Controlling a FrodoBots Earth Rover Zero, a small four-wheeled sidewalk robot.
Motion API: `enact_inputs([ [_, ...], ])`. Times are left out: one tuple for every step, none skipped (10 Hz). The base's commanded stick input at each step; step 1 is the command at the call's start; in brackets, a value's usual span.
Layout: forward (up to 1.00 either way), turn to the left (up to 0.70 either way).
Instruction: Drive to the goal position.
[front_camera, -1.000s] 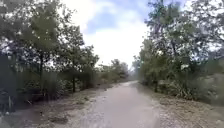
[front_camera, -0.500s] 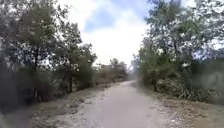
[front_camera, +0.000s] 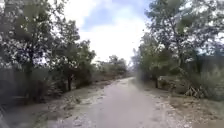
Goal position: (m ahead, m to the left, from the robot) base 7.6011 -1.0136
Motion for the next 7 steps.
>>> enact_inputs([
  [0.45,0.0],
  [0.45,0.0],
  [0.45,0.0],
  [0.45,0.0],
  [0.45,0.0],
  [0.45,-0.03],
  [0.45,-0.12],
])
